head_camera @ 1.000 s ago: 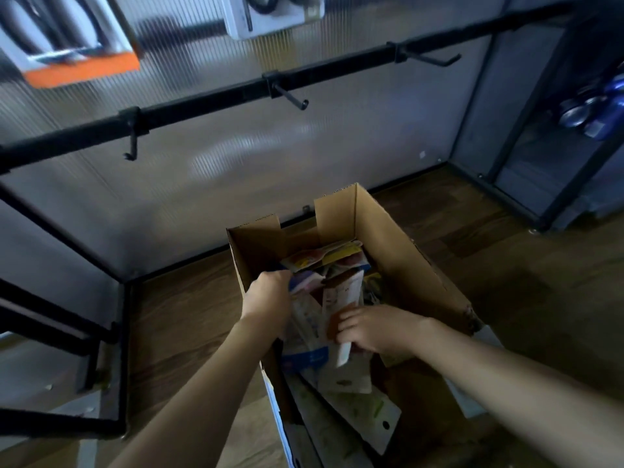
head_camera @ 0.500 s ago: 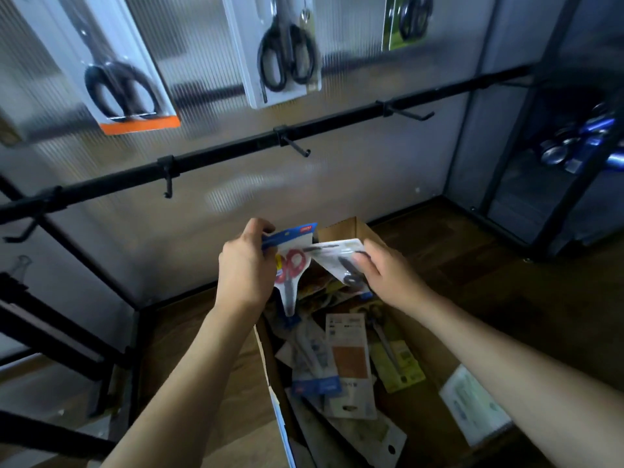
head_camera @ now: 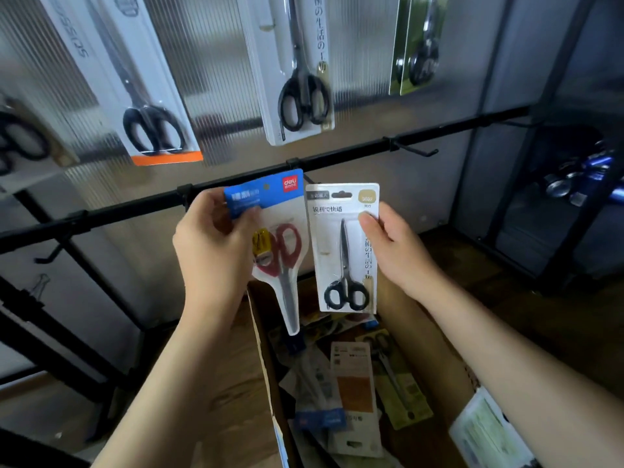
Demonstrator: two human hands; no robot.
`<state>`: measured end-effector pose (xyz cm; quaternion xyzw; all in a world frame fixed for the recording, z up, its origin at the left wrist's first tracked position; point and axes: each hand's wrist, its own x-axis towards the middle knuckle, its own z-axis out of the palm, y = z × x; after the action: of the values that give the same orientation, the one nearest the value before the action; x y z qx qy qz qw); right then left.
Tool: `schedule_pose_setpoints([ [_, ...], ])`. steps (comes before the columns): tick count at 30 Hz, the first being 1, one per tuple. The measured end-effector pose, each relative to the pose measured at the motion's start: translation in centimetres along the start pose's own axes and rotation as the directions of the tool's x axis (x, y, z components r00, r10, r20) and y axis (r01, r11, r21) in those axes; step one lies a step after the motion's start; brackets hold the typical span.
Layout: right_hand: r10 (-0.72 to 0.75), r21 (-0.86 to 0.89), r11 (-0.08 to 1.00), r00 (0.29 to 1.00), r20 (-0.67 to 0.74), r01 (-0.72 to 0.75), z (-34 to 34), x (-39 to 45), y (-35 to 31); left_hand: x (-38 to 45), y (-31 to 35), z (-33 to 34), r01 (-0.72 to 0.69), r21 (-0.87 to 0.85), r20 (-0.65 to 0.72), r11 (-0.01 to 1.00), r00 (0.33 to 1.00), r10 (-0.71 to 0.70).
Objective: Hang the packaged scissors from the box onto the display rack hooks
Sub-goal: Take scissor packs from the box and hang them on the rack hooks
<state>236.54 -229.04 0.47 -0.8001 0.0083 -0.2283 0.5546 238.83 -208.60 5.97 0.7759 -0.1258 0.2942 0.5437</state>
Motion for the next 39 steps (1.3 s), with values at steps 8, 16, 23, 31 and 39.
schedule_pose_setpoints([
  [8, -0.079, -0.004, 0.997, 0.995, -0.057, 0.079, 0.0, 3.0, -5.2, 3.7, 3.3, -0.3, 0.026, -0.167, -0.024, 0.986, 0.999, -0.030],
  [16, -0.219, 0.146, 0.959, 0.963, -0.156, 0.242, -0.9, 6.1, -13.1, 8.2, 8.1, -1.8, -0.025, -0.310, -0.122, 0.950, 0.992, -0.014],
  [23, -0.261, 0.193, 0.932, 0.938, -0.228, 0.307, -1.2, 8.2, -17.0, 10.7, 10.8, -2.8, -0.042, -0.398, -0.234, 0.917, 0.971, -0.056],
  [31, -0.307, 0.151, 0.925, 0.920, -0.244, 0.348, -2.5, 9.6, -18.1, 11.3, 13.1, -1.2, -0.023, -0.461, -0.231, 0.887, 0.968, -0.095],
  [39, -0.333, 0.114, 0.925, 0.917, -0.221, 0.363, -1.7, 10.6, -18.5, 10.8, 12.2, -1.6, 0.008, -0.442, -0.224, 0.897, 0.967, -0.120],
])
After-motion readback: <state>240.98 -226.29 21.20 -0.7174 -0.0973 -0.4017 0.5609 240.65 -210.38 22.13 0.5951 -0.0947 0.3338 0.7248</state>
